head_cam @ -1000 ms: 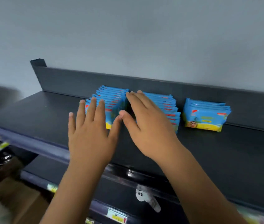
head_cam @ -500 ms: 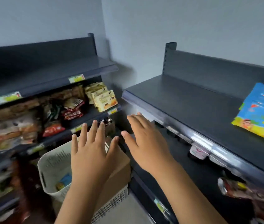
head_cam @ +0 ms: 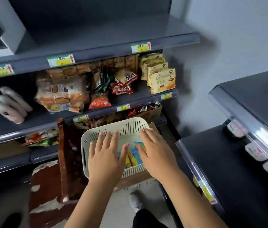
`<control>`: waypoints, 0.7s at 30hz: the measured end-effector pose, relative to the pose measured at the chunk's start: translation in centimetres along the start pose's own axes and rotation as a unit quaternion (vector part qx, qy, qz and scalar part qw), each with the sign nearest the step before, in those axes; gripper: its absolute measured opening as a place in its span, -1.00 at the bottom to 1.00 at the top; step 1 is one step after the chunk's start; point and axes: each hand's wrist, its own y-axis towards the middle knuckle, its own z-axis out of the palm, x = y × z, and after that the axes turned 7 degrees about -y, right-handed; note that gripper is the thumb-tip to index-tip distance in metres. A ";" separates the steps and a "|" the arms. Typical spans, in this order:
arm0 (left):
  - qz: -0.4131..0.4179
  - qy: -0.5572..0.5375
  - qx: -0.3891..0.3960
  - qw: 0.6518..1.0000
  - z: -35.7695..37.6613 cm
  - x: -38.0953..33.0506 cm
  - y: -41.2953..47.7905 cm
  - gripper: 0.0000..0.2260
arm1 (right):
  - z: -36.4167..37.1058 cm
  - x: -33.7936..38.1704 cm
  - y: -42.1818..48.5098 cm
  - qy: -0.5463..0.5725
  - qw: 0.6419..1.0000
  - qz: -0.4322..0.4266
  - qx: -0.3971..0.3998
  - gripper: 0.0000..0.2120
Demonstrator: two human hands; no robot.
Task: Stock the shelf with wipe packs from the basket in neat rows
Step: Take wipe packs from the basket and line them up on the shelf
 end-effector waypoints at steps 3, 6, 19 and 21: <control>-0.040 0.003 0.042 0.998 2.2 1.9 4.2 -0.36 | 3.2 -0.5 4.3 0.005 0.998 -0.012 0.069 -0.36; -0.070 0.017 0.110 0.991 5.1 4.3 7.5 -0.37 | 6.8 -1.2 8.1 0.020 0.990 0.000 0.138 -0.36; -0.327 -0.136 0.240 0.904 17.1 12.9 11.1 -0.67 | 14.5 -2.9 15.5 -0.025 0.928 0.195 0.316 -0.57; -0.309 -0.060 0.274 0.909 18.3 13.5 11.1 -0.71 | 16.5 -3.4 16.3 -0.032 0.916 0.216 0.336 -0.71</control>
